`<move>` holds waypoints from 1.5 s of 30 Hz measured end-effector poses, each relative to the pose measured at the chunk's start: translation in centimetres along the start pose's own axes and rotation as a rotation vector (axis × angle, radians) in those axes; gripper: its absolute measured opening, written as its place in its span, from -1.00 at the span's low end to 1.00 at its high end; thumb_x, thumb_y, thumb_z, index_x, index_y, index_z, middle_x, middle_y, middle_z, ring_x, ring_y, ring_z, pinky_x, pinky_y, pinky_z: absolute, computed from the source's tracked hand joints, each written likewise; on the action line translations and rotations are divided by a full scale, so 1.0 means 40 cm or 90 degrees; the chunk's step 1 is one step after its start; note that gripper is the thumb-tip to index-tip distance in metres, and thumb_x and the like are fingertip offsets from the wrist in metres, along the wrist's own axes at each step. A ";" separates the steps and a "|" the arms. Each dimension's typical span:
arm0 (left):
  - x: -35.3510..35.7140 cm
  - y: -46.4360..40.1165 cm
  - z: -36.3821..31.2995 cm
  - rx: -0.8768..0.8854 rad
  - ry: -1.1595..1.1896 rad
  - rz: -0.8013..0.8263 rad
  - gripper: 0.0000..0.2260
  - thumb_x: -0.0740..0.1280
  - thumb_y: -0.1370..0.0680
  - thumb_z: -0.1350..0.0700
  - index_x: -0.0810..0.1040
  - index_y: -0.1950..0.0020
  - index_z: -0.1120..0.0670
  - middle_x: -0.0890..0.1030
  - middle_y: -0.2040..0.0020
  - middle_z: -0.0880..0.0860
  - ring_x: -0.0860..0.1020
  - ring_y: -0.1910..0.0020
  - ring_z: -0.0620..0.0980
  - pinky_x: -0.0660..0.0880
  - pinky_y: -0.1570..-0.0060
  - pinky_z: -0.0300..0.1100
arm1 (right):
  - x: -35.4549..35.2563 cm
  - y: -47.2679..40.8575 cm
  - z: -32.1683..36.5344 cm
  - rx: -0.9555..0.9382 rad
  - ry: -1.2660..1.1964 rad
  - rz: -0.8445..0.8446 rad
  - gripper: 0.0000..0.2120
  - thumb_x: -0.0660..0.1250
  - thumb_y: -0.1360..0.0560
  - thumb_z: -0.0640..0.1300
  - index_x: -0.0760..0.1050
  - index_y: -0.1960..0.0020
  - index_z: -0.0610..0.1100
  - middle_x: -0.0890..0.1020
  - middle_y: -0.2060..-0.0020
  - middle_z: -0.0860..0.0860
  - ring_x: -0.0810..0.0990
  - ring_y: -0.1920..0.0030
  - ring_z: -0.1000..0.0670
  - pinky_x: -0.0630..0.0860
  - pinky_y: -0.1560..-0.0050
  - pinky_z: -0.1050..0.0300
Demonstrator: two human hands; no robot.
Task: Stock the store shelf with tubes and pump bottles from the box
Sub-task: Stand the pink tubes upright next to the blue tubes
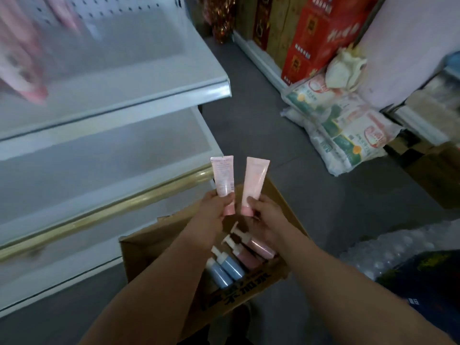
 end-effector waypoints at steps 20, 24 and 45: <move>-0.109 0.392 -0.628 0.418 0.071 -0.202 -0.67 0.52 -0.43 0.25 0.53 -0.12 0.03 0.64 -0.12 0.11 0.64 -0.08 0.12 0.59 -0.06 -0.08 | 0.492 0.206 0.477 -0.316 0.070 0.225 -0.66 0.46 -0.51 -0.24 0.55 -0.27 -0.12 0.68 -0.13 -0.13 0.65 -0.16 -0.19 0.65 0.01 0.06; -0.180 0.400 -0.686 0.445 0.084 -0.235 -0.64 0.49 -0.44 0.27 0.54 -0.19 0.09 0.65 -0.10 0.15 0.64 0.06 0.10 0.61 0.08 -0.09 | 0.602 0.184 0.505 -0.347 0.097 0.243 -0.67 0.46 -0.50 -0.22 0.55 -0.25 -0.10 0.69 -0.11 -0.12 0.67 -0.11 -0.15 0.64 -0.03 0.04; -0.368 0.238 -0.842 0.460 0.089 -0.158 -0.65 0.42 -0.47 0.38 0.49 -0.23 0.25 0.52 0.32 0.04 0.39 0.44 -0.05 0.34 0.46 -0.23 | 1.052 -0.048 0.623 -0.443 0.240 0.198 -0.64 0.50 -0.44 -0.32 0.57 -0.21 -0.17 0.73 0.02 -0.10 0.66 0.19 -0.09 0.65 -0.02 0.05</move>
Point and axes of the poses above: each hand's wrist, its own y-axis away from the middle knuckle, its own x-axis out of the palm, z = x × y, the point moved 6 cm from there along -y, towards the middle knuckle
